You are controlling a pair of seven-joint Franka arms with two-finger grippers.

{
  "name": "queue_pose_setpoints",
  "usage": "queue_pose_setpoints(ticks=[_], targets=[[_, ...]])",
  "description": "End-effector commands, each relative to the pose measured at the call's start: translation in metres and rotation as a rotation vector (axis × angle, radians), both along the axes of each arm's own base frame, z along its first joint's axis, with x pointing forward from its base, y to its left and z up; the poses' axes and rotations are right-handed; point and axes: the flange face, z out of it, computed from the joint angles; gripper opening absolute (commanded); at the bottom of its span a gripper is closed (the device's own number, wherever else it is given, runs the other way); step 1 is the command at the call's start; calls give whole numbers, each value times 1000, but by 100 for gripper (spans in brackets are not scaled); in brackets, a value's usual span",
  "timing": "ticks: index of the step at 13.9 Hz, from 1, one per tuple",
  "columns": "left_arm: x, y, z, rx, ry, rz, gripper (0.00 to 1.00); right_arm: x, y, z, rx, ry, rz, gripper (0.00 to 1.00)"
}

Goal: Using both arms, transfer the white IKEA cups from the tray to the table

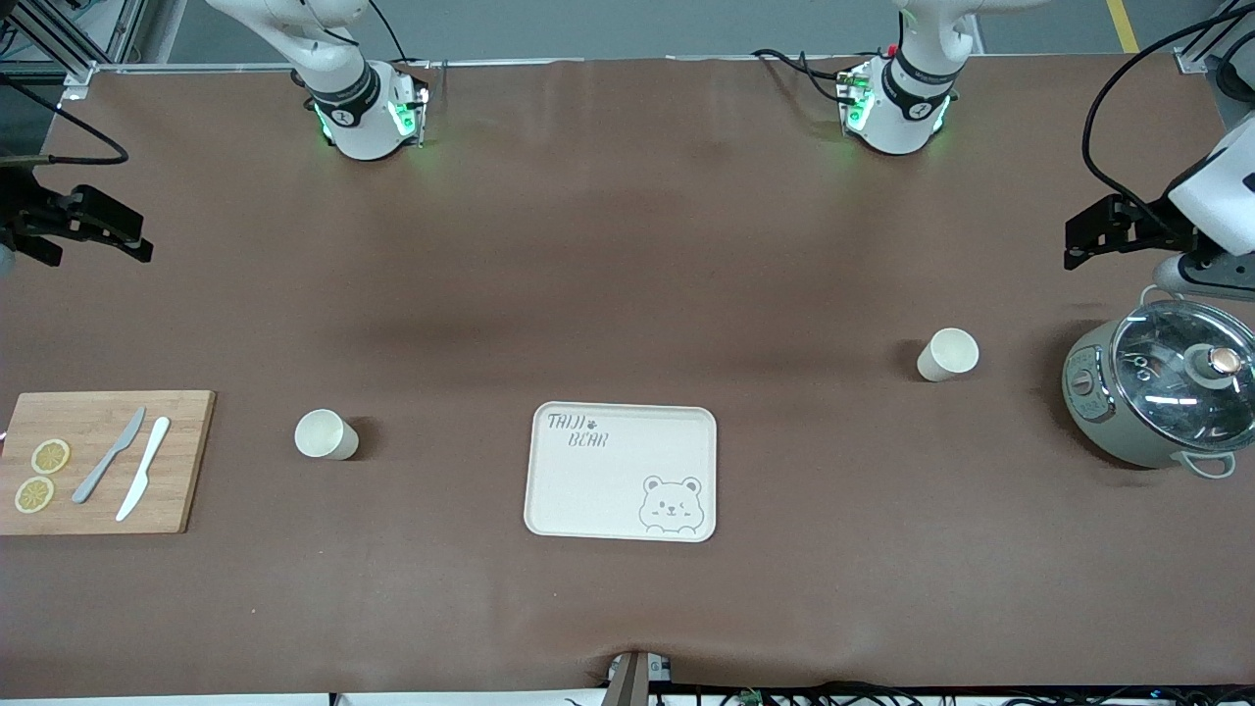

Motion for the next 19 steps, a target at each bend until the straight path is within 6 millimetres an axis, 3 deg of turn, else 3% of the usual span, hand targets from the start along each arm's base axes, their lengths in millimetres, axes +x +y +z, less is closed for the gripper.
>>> queue_pose_setpoints(ticks=[1,3,8,11,19], targets=[[0,0,11,-7,-28,18,100,-8,0,3,-22,-14,4,100],[1,-1,10,1,-29,17,100,-10,-4,6,-27,-33,0,100],[1,-1,9,-5,-27,18,100,-10,-39,5,-32,-32,-51,100],[0,-1,11,-7,-30,18,100,-10,-27,6,-45,-29,-35,100],[0,-2,11,-10,-28,16,100,-9,-26,3,-47,-21,-43,100]])
